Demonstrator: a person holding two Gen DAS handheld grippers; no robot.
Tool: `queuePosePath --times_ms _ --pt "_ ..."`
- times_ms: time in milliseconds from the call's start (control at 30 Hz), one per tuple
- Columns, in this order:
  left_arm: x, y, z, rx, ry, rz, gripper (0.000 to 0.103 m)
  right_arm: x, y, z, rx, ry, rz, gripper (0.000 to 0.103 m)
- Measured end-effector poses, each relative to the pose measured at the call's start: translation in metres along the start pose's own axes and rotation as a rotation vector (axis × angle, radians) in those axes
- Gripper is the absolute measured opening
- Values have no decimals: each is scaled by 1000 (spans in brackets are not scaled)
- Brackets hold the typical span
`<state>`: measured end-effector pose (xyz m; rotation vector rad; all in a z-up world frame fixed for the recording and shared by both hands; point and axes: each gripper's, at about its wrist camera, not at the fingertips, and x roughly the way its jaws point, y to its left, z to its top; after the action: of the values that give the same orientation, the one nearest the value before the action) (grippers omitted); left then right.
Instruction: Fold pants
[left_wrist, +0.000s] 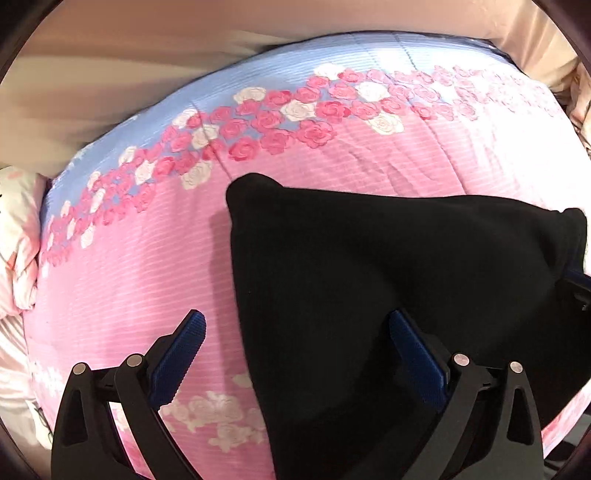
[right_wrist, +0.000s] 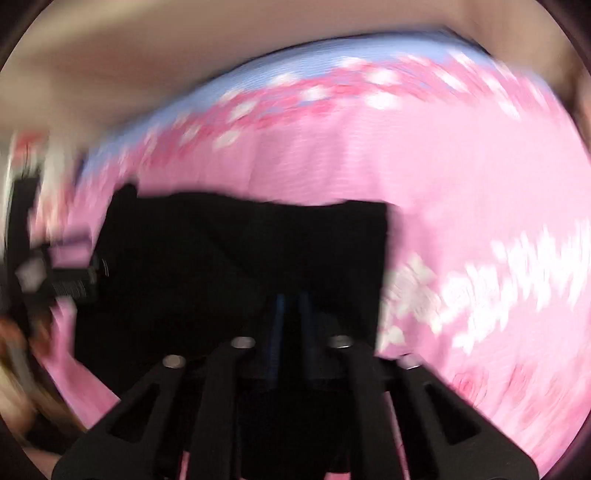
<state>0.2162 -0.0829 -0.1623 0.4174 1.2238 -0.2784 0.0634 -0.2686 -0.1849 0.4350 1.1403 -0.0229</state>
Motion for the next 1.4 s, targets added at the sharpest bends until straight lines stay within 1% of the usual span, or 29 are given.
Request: queuePosePath --times_ms 33,67,133,200,233,267,300,400,433,500,533,600,633,667,700,767,800,833,867,900,933,967,1000,1033,1067,1133,1267,1333,1400 --pt "0 -3 1 5 1 15 98 -7 2 3 58 -13 -21 2" --pt "-2 -6 1 17 -2 42 98 -16 8 4 55 -40 -20 7" --pt "-6 -11 -1 39 -13 82 98 -28 14 2 -28 -49 -10 4" --pt "-11 -14 -1 32 -17 97 98 -15 -6 -13 -29 -10 -108 4" --pt "-16 -16 -3 22 -17 93 98 -11 -26 -25 59 5 -84 6" --pt "-21 -16 -3 2 -19 88 98 -19 -38 -32 144 -8 -42 12" --pt "-27 -17 -4 -13 -23 76 98 -34 -48 -40 231 -33 -5 12" --pt "-48 -29 -13 -23 -49 10 98 -55 -56 -56 237 -76 41 15" --pt "-50 -36 -16 -12 -45 -12 98 -49 -57 -63 238 -37 65 22" --pt "-52 -59 -30 28 0 -68 98 -37 -59 -76 296 47 147 24" --pt "-52 -70 -37 47 23 -76 98 -37 -62 -81 313 46 178 24" --pt "-54 -93 -57 113 41 -88 98 -35 -59 -86 333 20 211 31" --pt "-51 -105 -66 165 44 -86 91 -31 -56 -87 328 2 216 32" --pt "-44 -116 -74 218 50 -70 78 -26 -54 -88 310 -11 202 26" --pt "-39 -122 -77 247 60 -71 48 -25 -54 -86 294 -9 165 20" --pt "-40 -133 -81 284 42 -58 39 -36 -54 -81 315 -39 167 19" --pt "-45 -136 -79 304 34 -64 30 -50 -51 -79 318 -85 184 19" --pt "-54 -137 -77 301 15 -78 29 -66 -56 -78 307 -112 187 22" --pt "-59 -136 -75 289 3 -84 32 -72 -53 -77 292 -133 183 32" --pt "-62 -136 -73 283 -3 -84 44 -74 -49 -75 270 -141 170 47" --pt "-62 -137 -72 284 -1 -78 68 -71 -45 -74 235 -126 143 77" --pt "-60 -139 -71 286 -3 -51 76 -64 -41 -74 197 -109 125 76" --pt "-59 -140 -72 289 -5 -33 77 -56 -40 -72 174 -93 132 68" --pt "-58 -141 -72 295 -3 -30 78 -42 -38 -73 158 -60 152 30" --pt "-57 -143 -72 299 6 -28 78 -34 -42 -76 169 -23 135 23" --pt "-55 -145 -73 303 18 -19 78 -27 -54 -80 207 -19 130 18" --pt "-47 -146 -76 314 32 4 80 -25 -74 -86 255 11 62 19" --pt "-44 -144 -75 307 46 12 80 -52 -79 -83 299 -76 93 19" --pt "-43 -139 -73 290 50 9 80 -70 -68 -75 259 -121 122 19"
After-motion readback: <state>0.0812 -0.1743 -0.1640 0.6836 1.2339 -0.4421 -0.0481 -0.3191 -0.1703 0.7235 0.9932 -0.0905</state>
